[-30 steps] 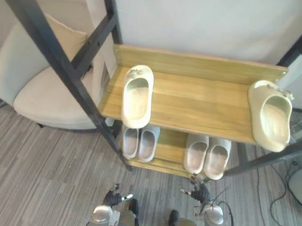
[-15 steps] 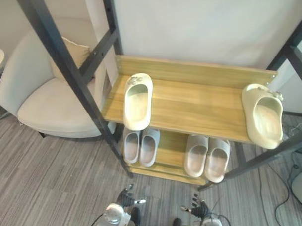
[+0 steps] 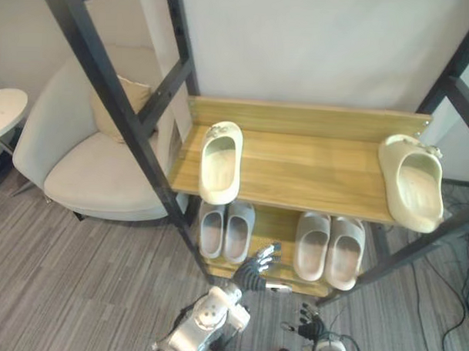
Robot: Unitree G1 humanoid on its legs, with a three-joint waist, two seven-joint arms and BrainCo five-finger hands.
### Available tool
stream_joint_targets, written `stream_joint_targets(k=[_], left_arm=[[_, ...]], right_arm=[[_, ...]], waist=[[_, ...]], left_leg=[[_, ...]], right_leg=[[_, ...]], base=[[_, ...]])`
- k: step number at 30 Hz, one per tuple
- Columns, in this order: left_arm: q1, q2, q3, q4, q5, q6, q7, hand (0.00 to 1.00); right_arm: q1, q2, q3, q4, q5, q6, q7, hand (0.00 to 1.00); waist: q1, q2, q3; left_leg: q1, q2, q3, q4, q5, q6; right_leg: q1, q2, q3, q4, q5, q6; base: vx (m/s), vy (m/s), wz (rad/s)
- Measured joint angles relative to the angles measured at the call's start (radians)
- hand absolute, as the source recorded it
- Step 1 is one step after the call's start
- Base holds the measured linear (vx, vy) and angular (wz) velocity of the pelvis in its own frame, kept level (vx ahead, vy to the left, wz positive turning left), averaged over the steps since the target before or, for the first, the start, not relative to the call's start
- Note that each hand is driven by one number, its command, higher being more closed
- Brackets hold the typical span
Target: Organize the slippers on the shoe rack
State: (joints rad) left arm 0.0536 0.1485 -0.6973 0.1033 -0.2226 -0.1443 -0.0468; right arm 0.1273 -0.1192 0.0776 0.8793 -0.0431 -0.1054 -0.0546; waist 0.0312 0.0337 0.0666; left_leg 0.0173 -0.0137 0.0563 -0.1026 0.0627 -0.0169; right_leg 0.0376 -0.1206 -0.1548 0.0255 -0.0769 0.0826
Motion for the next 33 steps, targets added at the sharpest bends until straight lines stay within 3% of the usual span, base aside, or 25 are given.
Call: stream_joint_targets(k=[10,17,21,23,24,25,27,28,30,33], left_arm=[[-0.085,0.007,-0.044,-0.196,-0.098,-0.017,0.034,0.00],[-0.256,-0.028,-0.063,-0.323,-0.099,-0.036,0.134,0.00],[-0.353,-0.055,0.049,-0.330,-0.076,-0.047,0.177,0.00],[-0.365,-0.046,0.135,-0.340,-0.073,-0.047,0.184,0.00],[-0.365,-0.041,0.159,-0.361,-0.073,-0.047,0.189,0.00],[-0.367,-0.026,0.174,-0.381,-0.074,-0.048,0.194,0.00],[-0.394,0.007,0.216,-0.392,-0.074,-0.055,0.198,0.00],[-0.406,0.026,0.241,-0.391,-0.074,-0.059,0.199,0.00],[-0.421,0.036,0.273,-0.390,-0.074,-0.057,0.199,0.00],[-0.432,0.036,0.333,-0.380,-0.052,-0.052,0.200,0.00]], right_arm=[[-0.008,0.001,0.053,0.000,-0.002,0.000,-0.004,0.00],[-0.002,0.000,0.089,-0.001,-0.032,0.000,-0.005,0.00],[0.008,-0.024,0.087,-0.026,-0.032,0.007,0.004,0.00],[0.021,-0.053,0.096,-0.203,-0.007,0.029,0.031,0.00],[0.013,-0.078,0.106,-0.314,0.027,0.019,0.043,0.00],[0.012,-0.105,0.118,-0.370,0.051,-0.020,0.044,0.00],[-0.004,-0.112,0.093,-0.351,0.077,-0.084,0.070,0.00],[-0.016,-0.109,0.067,-0.297,0.082,-0.088,0.089,0.00],[0.013,-0.114,0.039,-0.234,0.041,-0.011,0.082,0.00],[0.045,-0.110,0.054,-0.194,0.099,0.024,0.155,0.00]], waist=[[-0.004,-0.001,-0.023],[-0.008,0.003,-0.053],[-0.012,0.007,-0.062],[-0.020,0.018,-0.068],[-0.021,0.018,-0.069],[-0.022,0.018,-0.072],[-0.015,0.016,-0.074],[-0.015,0.016,-0.074],[-0.017,0.017,-0.074],[-0.031,0.020,-0.071]], left_leg=[[0.005,0.004,-0.002,0.000,0.000,0.000],[0.012,0.005,0.012,0.000,0.000,0.000],[0.014,0.005,0.014,0.000,0.000,0.001],[0.005,0.005,0.012,0.000,0.002,0.003],[0.001,0.006,0.011,0.000,0.002,0.003],[0.000,0.008,0.016,0.000,0.000,0.001],[0.001,0.010,0.011,0.000,-0.001,-0.002],[0.001,0.009,0.012,0.000,0.001,0.001],[0.000,0.005,0.013,0.000,0.001,0.001],[-0.002,0.002,0.008,0.000,0.001,0.001]], right_leg=[[0.019,0.001,-0.001,-0.021,0.018,-0.005],[0.016,0.000,0.016,-0.013,0.019,-0.002],[0.018,-0.001,0.018,-0.010,0.019,-0.001],[0.015,-0.001,0.017,-0.009,0.021,0.001],[0.010,0.000,0.016,-0.011,0.024,0.001],[-0.003,0.002,0.022,-0.013,0.024,0.000],[0.001,0.004,0.015,-0.013,0.022,-0.001],[0.001,0.003,0.018,-0.013,0.022,-0.001],[0.001,0.000,0.018,-0.012,0.023,-0.001],[0.011,-0.002,0.012,-0.015,0.023,0.000]], base=[[0.00,0.000,0.00],[-0.02,0.009,-0.06],[0.00,0.003,-0.01],[0.00,0.000,0.00],[-0.04,0.005,0.00],[-0.05,0.004,0.02],[-0.02,0.001,0.01],[0.00,0.000,0.00],[0.04,0.011,-0.02],[0.06,0.013,0.03]])
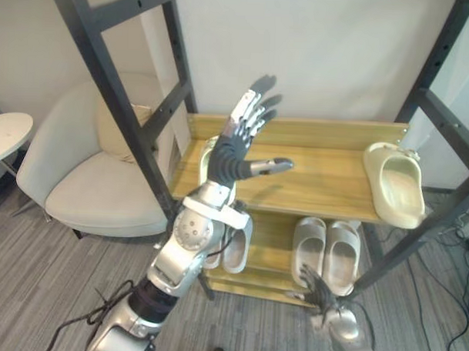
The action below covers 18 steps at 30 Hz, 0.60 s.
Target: Organize the slippers on the shoe rack
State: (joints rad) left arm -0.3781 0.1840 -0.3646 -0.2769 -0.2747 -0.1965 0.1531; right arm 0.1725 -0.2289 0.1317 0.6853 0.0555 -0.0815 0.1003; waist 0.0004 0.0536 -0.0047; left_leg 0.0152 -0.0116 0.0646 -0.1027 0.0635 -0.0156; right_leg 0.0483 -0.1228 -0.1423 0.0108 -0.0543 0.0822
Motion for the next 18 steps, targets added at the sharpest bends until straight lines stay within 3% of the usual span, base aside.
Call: stream_joint_targets(k=[8,18], left_arm=[[-0.113,0.001,0.020,0.120,0.041,0.019,0.024,0.00],[-0.124,0.034,0.109,0.244,0.133,0.058,0.069,0.00]], right_arm=[[-0.067,0.120,0.112,-0.127,0.030,-0.027,-0.022,0.00],[-0.044,0.109,0.109,-0.125,0.024,-0.023,-0.034,0.00]], waist=[[-0.002,0.004,-0.001],[-0.014,0.001,0.001]], left_leg=[[-0.014,0.004,0.004,0.000,-0.001,-0.002],[-0.033,0.002,0.006,0.000,-0.001,-0.001]], right_leg=[[-0.021,0.004,0.006,-0.004,-0.001,-0.003],[-0.041,0.004,0.013,-0.016,0.005,-0.002]], base=[[0.01,0.002,-0.01],[0.02,0.005,-0.02]])
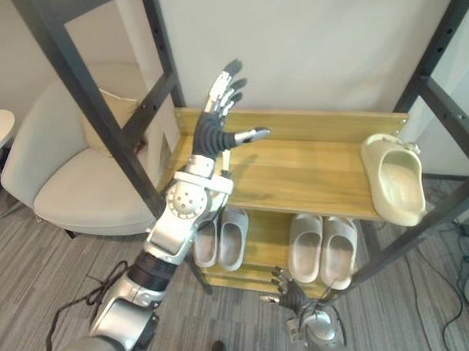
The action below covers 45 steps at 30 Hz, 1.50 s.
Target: Organize the slippers on the shoe rack
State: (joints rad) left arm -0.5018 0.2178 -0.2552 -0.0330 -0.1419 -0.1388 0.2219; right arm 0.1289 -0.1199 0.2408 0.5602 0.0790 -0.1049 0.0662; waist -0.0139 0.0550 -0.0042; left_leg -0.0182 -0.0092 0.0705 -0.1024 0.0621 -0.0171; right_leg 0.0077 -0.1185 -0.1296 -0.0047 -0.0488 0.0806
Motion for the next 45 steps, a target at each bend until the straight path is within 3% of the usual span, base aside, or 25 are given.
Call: stream_joint_targets(k=[12,22,32,45], left_arm=[[0.001,0.041,0.106,0.096,0.145,0.041,0.042,0.00],[0.075,0.086,0.183,0.163,0.195,0.067,0.061,0.00],[0.094,0.097,0.199,0.164,0.298,0.087,0.080,0.00],[0.093,0.098,0.199,0.220,0.339,0.112,0.084,0.00]], right_arm=[[0.042,0.002,-0.010,0.012,-0.031,0.000,-0.026,0.00],[0.045,0.039,-0.160,0.068,-0.040,0.002,-0.090,0.00],[0.063,0.046,-0.160,0.088,-0.040,0.015,-0.106,0.00],[0.069,0.074,-0.160,0.088,-0.039,0.018,-0.110,0.00]], waist=[[-0.001,-0.019,0.020],[-0.001,-0.030,0.040],[0.001,-0.030,0.046],[-0.002,-0.030,0.046]], left_leg=[[-0.001,-0.001,0.001,0.000,0.000,0.000],[0.005,0.005,0.005,-0.001,-0.001,-0.002],[0.026,0.019,0.030,-0.006,-0.009,-0.013],[0.022,0.027,0.036,-0.002,-0.014,-0.021]], right_leg=[[-0.003,0.000,0.002,0.002,0.001,-0.002],[0.015,0.014,0.002,-0.030,0.017,-0.013],[0.026,0.025,0.025,-0.035,0.022,-0.019],[0.026,0.032,0.026,-0.039,0.022,-0.020]], base=[[0.00,0.000,0.00],[0.00,0.000,0.00],[-0.02,-0.005,-0.08],[0.01,-0.001,0.00]])
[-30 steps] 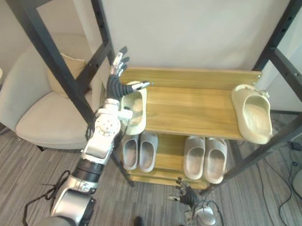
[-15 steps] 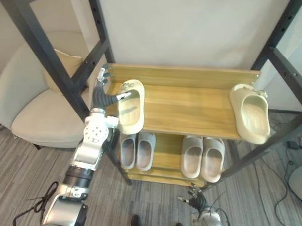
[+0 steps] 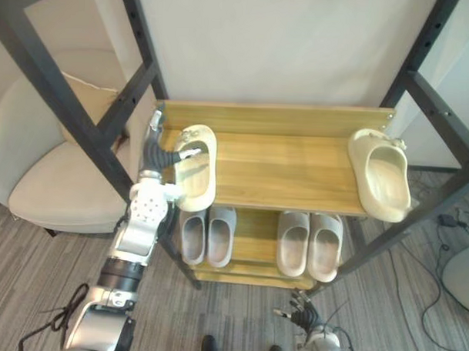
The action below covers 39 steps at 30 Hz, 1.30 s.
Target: Organize the slippers on the shoe rack
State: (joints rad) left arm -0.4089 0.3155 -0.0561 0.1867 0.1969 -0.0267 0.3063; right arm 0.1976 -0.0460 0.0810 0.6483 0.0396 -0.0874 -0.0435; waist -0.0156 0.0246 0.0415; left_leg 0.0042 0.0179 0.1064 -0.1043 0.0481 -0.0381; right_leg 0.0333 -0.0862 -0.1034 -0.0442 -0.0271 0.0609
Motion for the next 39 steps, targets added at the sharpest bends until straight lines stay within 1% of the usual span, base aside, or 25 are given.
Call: stream_joint_targets(k=[6,11,18,19,25,29,34,36,39], left_arm=[[-0.003,0.021,0.000,0.018,0.019,0.016,0.001,0.00],[-0.014,0.022,0.003,0.032,0.038,0.025,0.000,0.00],[-0.034,0.022,0.015,0.042,0.049,0.034,-0.001,0.00],[-0.055,0.022,0.014,0.067,0.057,0.037,-0.001,0.00],[-0.074,0.022,0.014,0.091,0.059,0.044,-0.001,0.00],[-0.089,0.022,0.014,0.106,0.080,0.061,-0.005,0.00],[-0.123,0.022,0.014,0.146,0.158,0.086,-0.008,0.00],[-0.143,0.019,0.013,0.159,0.220,0.117,-0.018,0.00],[-0.156,0.016,0.011,0.161,0.264,0.140,-0.029,0.00]], right_arm=[[-0.002,0.005,0.000,0.000,0.001,0.008,-0.004,0.00],[0.001,0.005,0.000,0.000,0.002,0.018,-0.006,0.00],[0.000,0.006,-0.001,0.000,0.002,0.019,-0.013,0.00],[-0.001,0.006,-0.001,0.000,0.002,0.019,-0.015,0.00],[0.001,0.007,-0.001,-0.001,0.002,0.019,-0.016,0.00],[0.002,0.007,-0.001,-0.001,0.002,0.019,-0.016,0.00],[0.003,0.008,-0.001,-0.001,0.002,0.019,-0.016,0.00],[0.008,0.006,0.001,-0.005,0.002,0.019,-0.015,0.00],[0.020,0.007,0.001,-0.007,0.003,0.019,-0.015,0.00]], waist=[[0.002,0.000,0.000],[0.002,-0.001,0.000],[0.002,-0.001,0.000],[0.001,-0.001,0.000],[0.001,-0.001,0.000],[0.001,-0.001,0.000],[0.001,-0.001,0.000],[0.002,0.000,0.000],[0.002,-0.001,0.000]], left_leg=[[-0.005,0.003,0.018,0.000,-0.001,-0.001],[-0.006,0.005,0.019,-0.002,-0.002,-0.003],[-0.025,0.007,0.020,0.000,-0.001,-0.004],[-0.027,0.007,0.020,0.000,-0.001,-0.004],[-0.029,0.008,0.023,0.000,-0.001,-0.004],[-0.028,0.008,0.029,0.000,-0.001,-0.004],[-0.025,0.009,0.044,0.000,-0.001,-0.004],[-0.023,0.015,0.046,0.000,-0.001,-0.004],[-0.025,0.015,0.047,0.001,-0.001,-0.004]], right_leg=[[-0.016,0.001,0.010,0.004,0.002,-0.002],[-0.019,0.002,0.010,0.004,0.002,-0.002],[-0.035,0.005,0.010,0.005,0.003,-0.004],[-0.036,0.005,0.009,0.004,0.003,-0.004],[-0.044,0.005,0.012,0.004,0.004,-0.005],[-0.046,0.006,0.019,0.004,0.006,-0.006],[-0.047,0.006,0.026,0.004,0.009,-0.006],[-0.050,0.006,0.037,0.008,0.012,-0.006],[-0.059,0.006,0.047,0.014,0.013,-0.005]], base=[[-0.01,0.005,-0.07],[0.00,0.001,-0.01],[0.01,0.000,0.00],[0.00,0.000,0.00],[0.00,0.000,0.00],[-0.01,0.005,-0.03],[-0.01,0.010,-0.05],[-0.02,0.006,-0.09],[-0.03,0.011,-0.06]])
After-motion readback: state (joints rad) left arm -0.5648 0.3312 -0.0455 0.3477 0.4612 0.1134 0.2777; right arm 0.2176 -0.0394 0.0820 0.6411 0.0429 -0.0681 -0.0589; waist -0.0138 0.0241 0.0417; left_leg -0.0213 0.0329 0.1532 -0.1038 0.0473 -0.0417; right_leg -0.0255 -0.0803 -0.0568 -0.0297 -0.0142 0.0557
